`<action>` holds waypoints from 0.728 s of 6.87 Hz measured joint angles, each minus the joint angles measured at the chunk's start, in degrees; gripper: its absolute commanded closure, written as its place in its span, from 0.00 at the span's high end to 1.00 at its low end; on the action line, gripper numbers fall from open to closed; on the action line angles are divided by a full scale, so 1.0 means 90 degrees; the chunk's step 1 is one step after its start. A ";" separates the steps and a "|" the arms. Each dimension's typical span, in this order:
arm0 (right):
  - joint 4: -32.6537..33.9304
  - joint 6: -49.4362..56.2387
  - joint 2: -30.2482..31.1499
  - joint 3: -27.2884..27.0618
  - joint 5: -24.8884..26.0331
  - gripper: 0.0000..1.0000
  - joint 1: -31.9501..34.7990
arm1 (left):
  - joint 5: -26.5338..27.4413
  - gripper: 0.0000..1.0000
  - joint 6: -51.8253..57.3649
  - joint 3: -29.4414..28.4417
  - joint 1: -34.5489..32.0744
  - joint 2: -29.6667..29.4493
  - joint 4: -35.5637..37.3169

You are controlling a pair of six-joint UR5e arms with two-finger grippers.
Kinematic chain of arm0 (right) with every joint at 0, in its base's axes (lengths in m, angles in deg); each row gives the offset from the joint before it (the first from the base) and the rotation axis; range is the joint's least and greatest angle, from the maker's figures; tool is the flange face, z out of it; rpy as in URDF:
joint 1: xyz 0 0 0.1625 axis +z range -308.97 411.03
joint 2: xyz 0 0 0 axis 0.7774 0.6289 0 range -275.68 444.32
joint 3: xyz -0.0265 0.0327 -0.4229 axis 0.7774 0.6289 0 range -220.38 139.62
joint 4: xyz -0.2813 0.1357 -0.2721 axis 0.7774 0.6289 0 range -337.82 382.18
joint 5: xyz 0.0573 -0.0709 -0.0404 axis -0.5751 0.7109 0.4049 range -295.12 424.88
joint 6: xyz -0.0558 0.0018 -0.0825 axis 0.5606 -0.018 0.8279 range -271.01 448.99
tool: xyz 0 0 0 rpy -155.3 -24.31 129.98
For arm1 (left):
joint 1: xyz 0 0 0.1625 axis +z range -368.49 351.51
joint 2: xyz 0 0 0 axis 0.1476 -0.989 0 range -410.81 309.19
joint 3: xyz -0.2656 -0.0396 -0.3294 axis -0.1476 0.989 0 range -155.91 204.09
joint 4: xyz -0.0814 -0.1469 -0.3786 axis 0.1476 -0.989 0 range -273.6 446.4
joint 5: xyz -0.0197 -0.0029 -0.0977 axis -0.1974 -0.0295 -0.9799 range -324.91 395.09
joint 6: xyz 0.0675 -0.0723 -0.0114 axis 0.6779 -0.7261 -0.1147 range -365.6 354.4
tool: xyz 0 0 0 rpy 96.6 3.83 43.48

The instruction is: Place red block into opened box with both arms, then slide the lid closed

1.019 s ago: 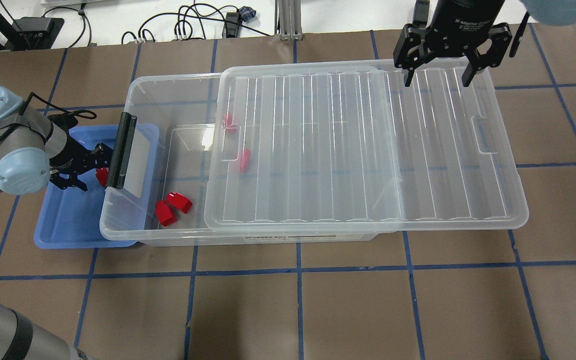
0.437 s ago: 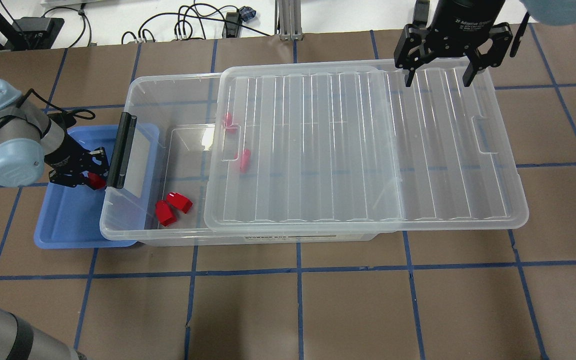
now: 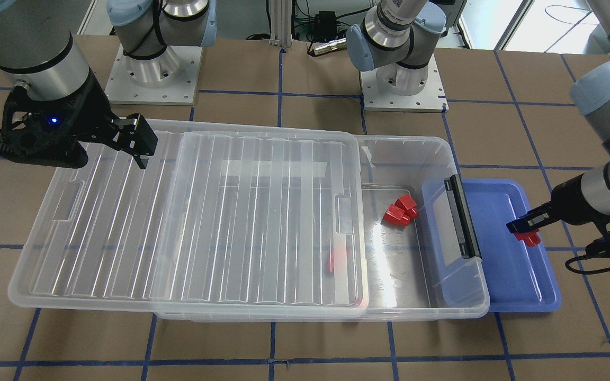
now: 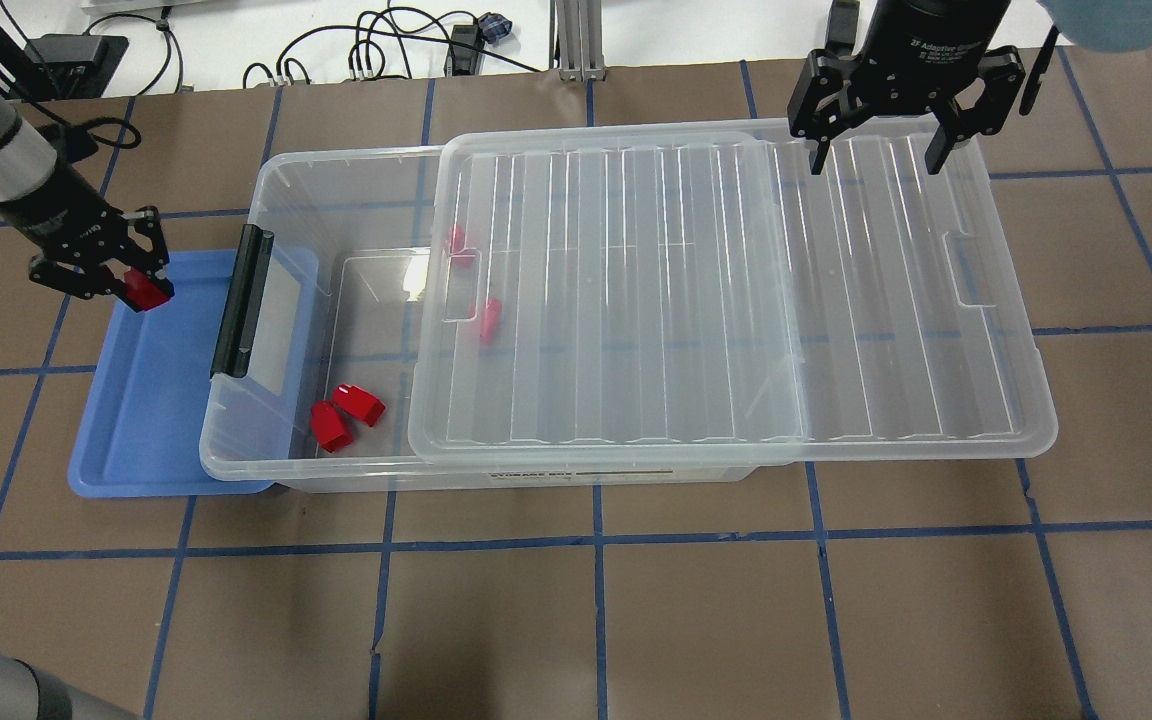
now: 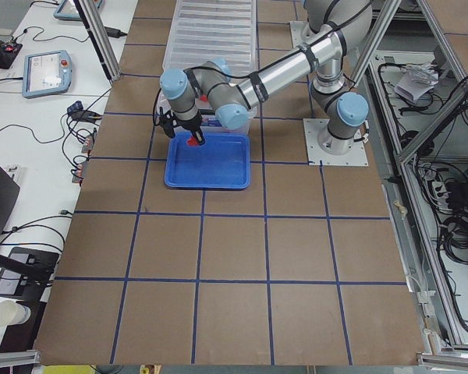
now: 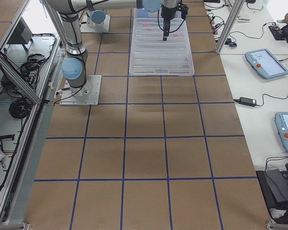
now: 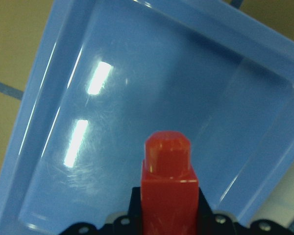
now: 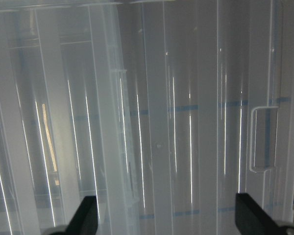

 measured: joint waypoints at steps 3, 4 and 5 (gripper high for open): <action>0.0004 -0.0003 0.0000 -0.0008 -0.0002 1.00 0.0000 | -0.0024 0.00 -0.0156 -0.0334 -0.0982 0.0821 -0.1265; 0.0004 0.0000 -0.0001 -0.0008 -0.0004 1.00 -0.0001 | -0.0014 0.00 -0.0167 -0.0013 -0.1354 0.0942 -0.1069; 0.0004 0.0012 -0.0001 -0.0005 -0.0013 1.00 -0.0004 | 0.0009 0.00 -0.0153 0.0433 -0.1677 0.1011 -0.0514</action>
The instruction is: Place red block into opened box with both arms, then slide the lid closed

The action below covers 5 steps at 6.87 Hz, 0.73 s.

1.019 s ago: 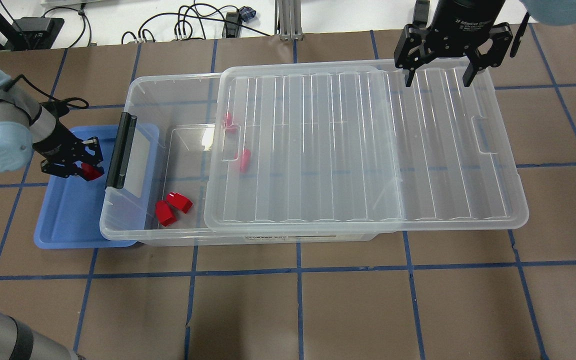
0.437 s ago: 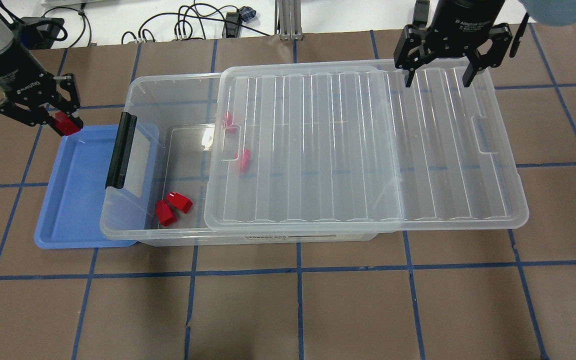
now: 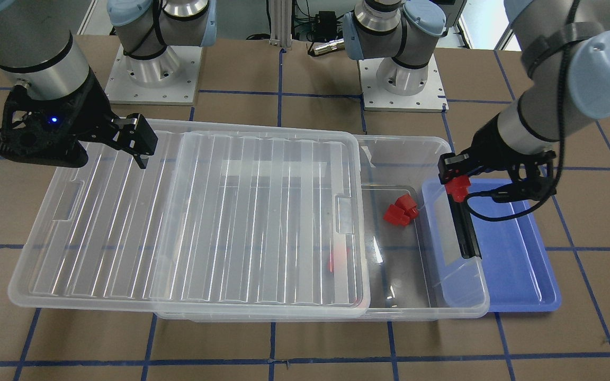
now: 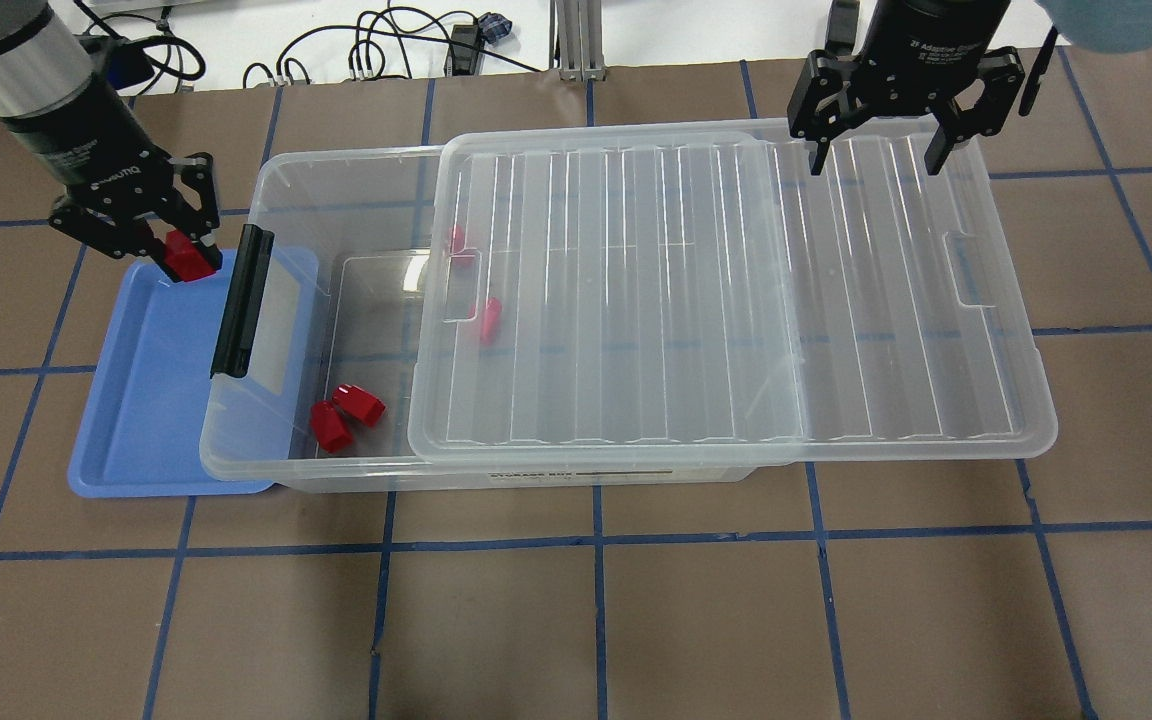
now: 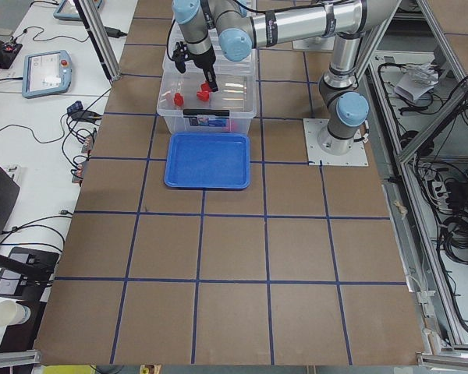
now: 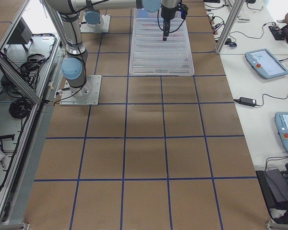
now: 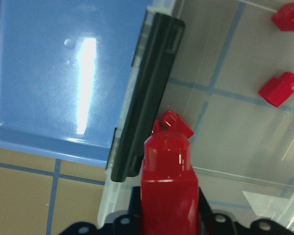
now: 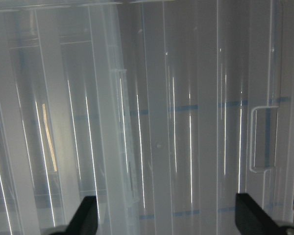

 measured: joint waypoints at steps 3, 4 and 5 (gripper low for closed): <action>0.0026 0.0075 -0.0008 0.0063 0.0001 1.00 -0.0011 | -0.0011 0.00 0.0137 0.1104 -0.0317 -0.0085 0.1824; 0.0034 0.0051 -0.0008 0.0087 0.0010 1.00 -0.0023 | -0.0016 0.00 0.0317 0.1241 -0.0309 -0.0135 0.2172; 0.0031 0.0026 0.0009 0.0152 0.0007 1.00 -0.0066 | -0.0029 0.00 0.0346 0.1313 -0.0305 -0.0235 0.2415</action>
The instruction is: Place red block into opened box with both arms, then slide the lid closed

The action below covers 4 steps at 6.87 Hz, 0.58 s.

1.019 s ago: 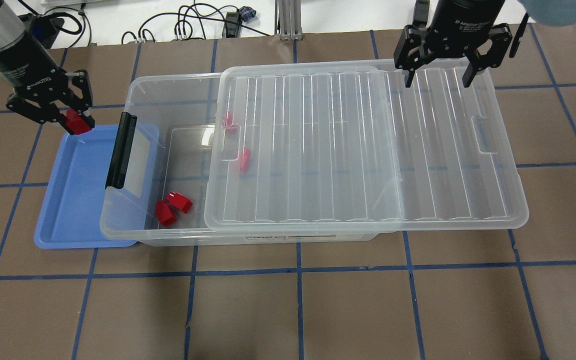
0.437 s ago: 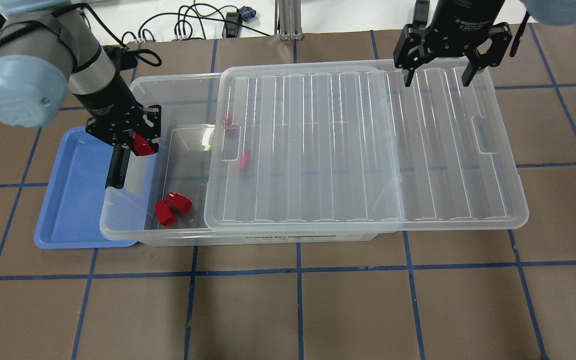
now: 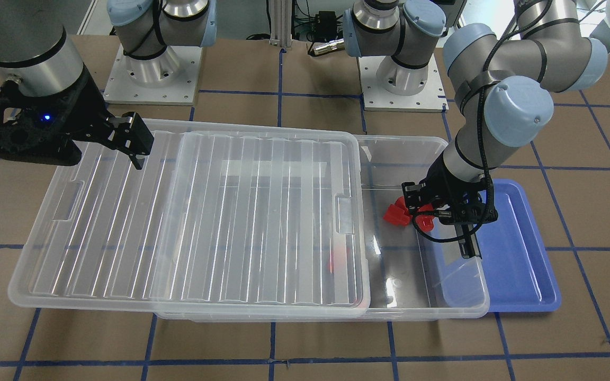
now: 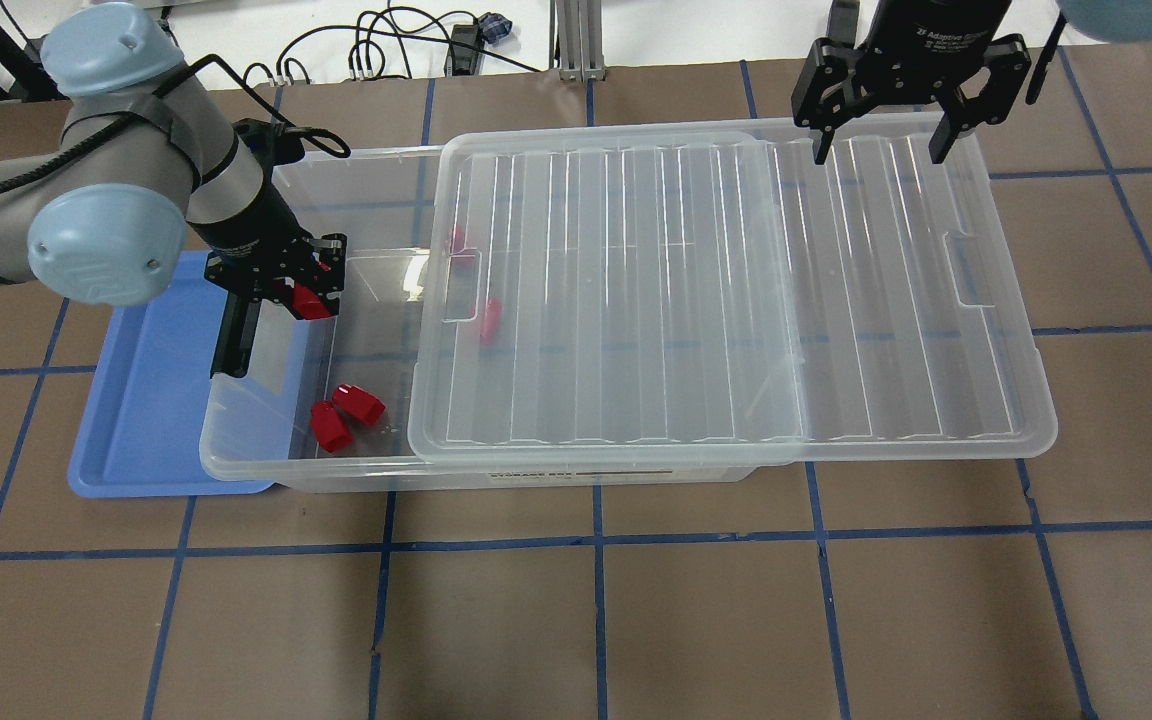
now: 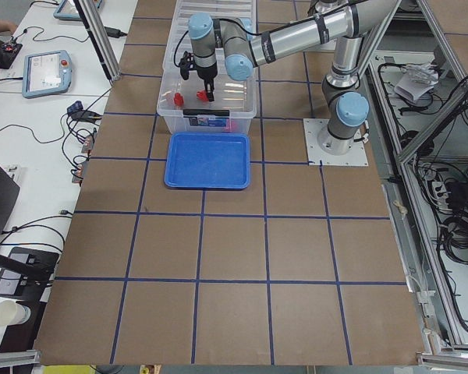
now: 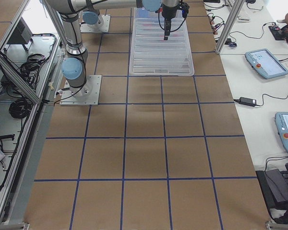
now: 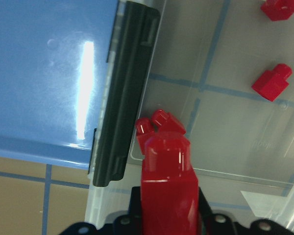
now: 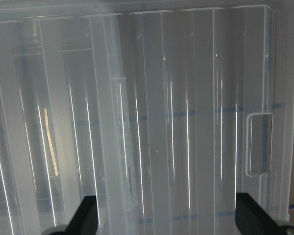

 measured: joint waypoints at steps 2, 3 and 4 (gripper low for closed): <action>-0.0302 0.0051 0.0057 0.0230 0.0031 1.00 -0.0405 | -0.0080 0.00 -0.0110 0.0246 0.0008 -0.0278 0.0408; -0.0353 0.0235 0.0060 0.0244 0.0030 1.00 -0.0838 | -0.0147 0.00 -0.0215 0.0450 0.0002 -0.0357 0.0687; -0.0175 0.0685 0.0049 0.0169 0.0038 1.00 -0.1245 | -0.0181 0.00 -0.0344 0.0601 -0.0010 -0.0408 0.1008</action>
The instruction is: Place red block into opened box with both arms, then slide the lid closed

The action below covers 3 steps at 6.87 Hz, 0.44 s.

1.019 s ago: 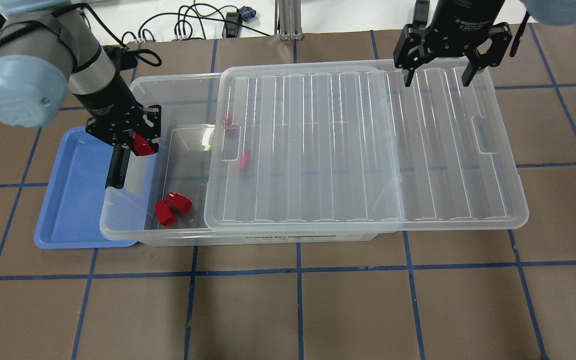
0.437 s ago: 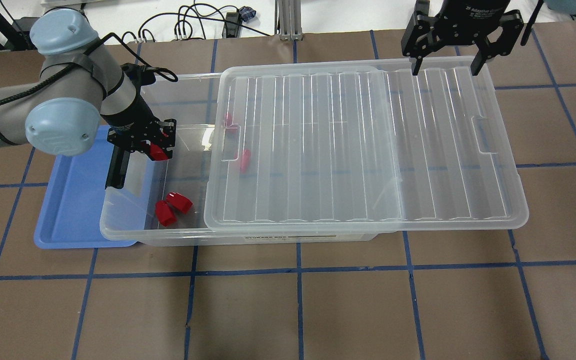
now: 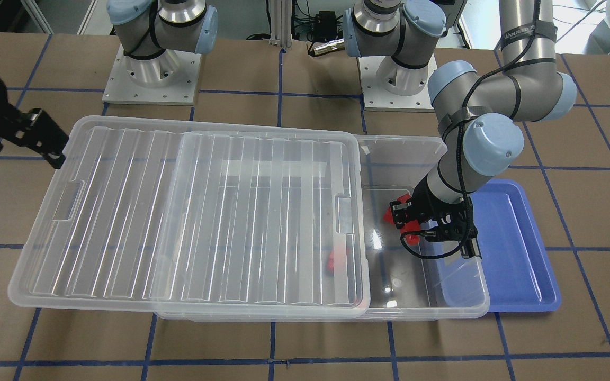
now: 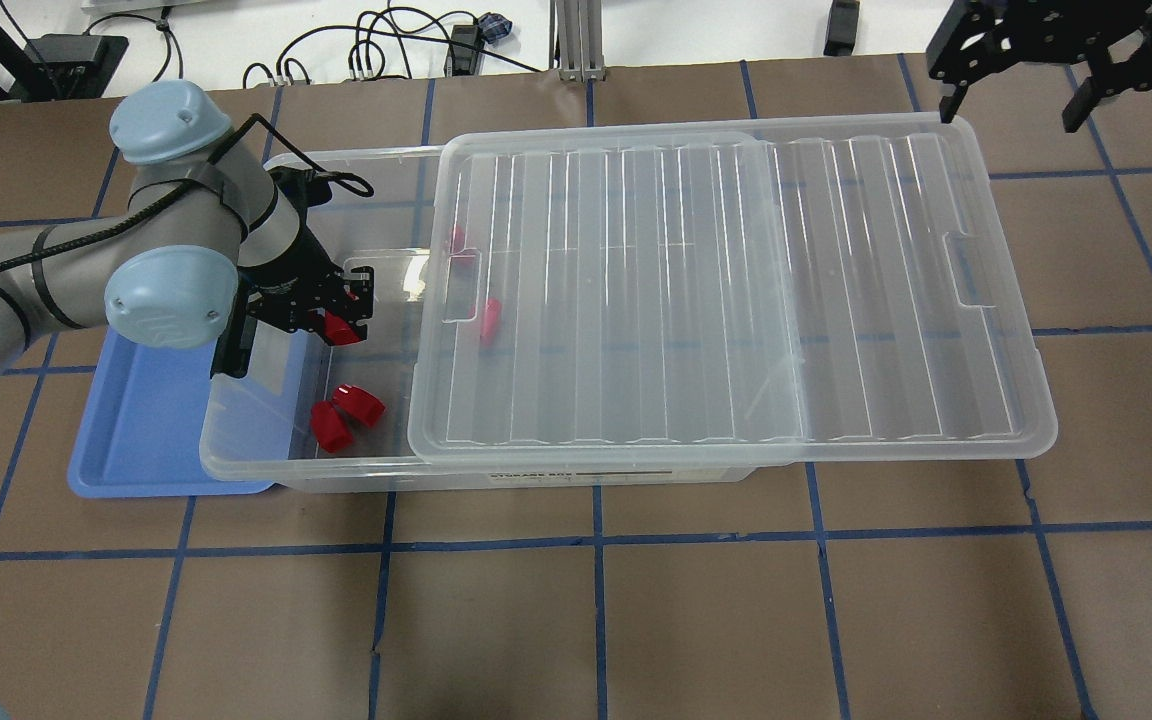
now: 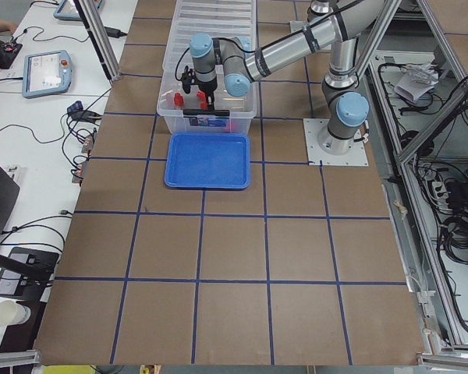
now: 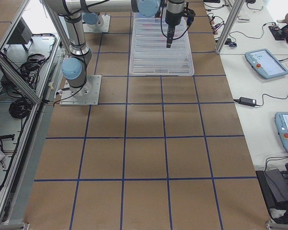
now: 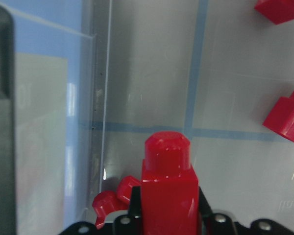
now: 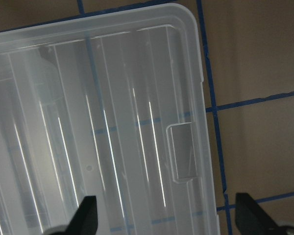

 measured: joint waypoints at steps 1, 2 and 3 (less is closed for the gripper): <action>0.0234 0.0427 -0.0005 -0.0156 0.0111 1.00 -0.0284 | 0.0007 0.00 -0.0067 0.0112 -0.0034 -0.0026 0.0193; 0.0480 0.0665 -0.0007 -0.0322 0.0346 1.00 -0.0501 | 0.0038 0.00 -0.0104 0.0215 -0.0102 -0.0050 0.0397; 0.0641 0.0865 -0.0021 -0.0461 0.0515 1.00 -0.0734 | 0.0040 0.00 -0.0150 0.0273 -0.0164 -0.0097 0.0617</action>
